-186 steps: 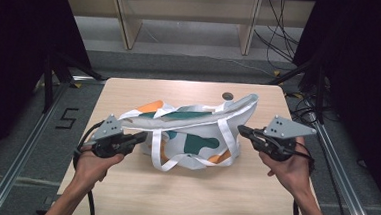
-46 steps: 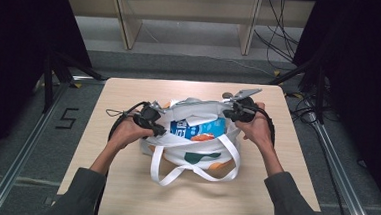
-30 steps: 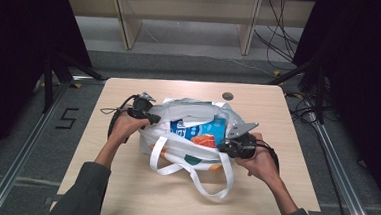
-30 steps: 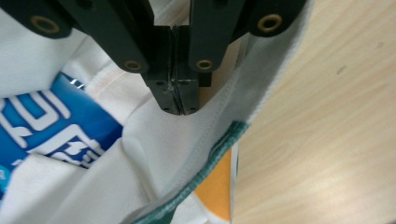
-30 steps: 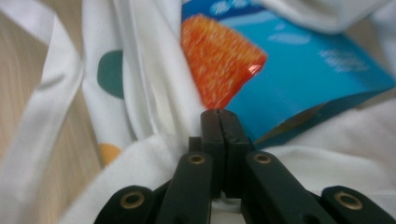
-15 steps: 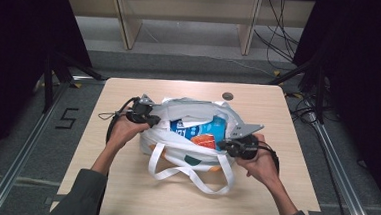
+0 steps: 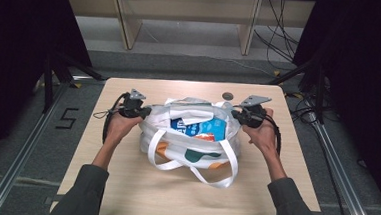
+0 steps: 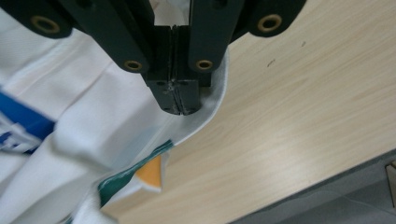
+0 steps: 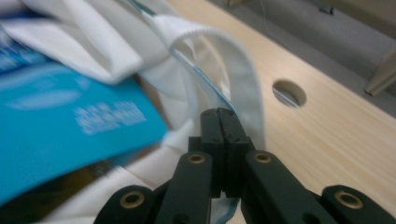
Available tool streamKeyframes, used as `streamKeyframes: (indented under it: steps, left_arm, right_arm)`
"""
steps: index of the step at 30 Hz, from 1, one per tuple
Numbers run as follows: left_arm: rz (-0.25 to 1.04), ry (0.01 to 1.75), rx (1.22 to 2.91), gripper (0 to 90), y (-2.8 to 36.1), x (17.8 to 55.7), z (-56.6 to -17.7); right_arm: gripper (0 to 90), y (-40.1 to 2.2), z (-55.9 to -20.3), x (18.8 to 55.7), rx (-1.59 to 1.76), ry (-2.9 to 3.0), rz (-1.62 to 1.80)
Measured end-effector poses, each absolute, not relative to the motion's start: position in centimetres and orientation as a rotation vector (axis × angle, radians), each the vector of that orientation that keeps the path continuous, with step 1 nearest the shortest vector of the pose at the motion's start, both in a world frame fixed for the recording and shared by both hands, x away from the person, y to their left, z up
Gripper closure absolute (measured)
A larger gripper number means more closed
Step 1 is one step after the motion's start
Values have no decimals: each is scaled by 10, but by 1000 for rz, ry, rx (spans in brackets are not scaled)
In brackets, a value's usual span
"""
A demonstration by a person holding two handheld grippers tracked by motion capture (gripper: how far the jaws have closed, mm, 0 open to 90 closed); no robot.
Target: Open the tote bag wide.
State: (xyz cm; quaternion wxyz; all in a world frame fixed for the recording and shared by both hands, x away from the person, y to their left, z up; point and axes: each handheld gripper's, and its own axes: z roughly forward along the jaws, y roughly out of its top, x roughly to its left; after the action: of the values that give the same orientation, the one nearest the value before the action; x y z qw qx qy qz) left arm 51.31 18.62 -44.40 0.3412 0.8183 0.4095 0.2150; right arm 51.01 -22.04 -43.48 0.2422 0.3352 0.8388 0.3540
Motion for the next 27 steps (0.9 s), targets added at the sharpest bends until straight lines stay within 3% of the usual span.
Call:
streamKeyframes:
  steps: [8, 17, 19, 27]
  left_arm:
    - [480, 1094, 2137, 895, 189, 516, -463]
    - [526, 998, 2138, 810, 179, 485, -428]
    - [493, 953, 2085, 807, 171, 473, -422]
    - [457, 840, 2214, 821, 163, 446, -437]
  right_arm:
    - [900, -220, -483, 517, 1013, 2391, 929]
    - [900, -227, -432, 496, 949, 2315, 1105]
    - [900, -216, -411, 471, 837, 2327, 1222]
    - [900, -199, -420, 426, 663, 2509, 1137]
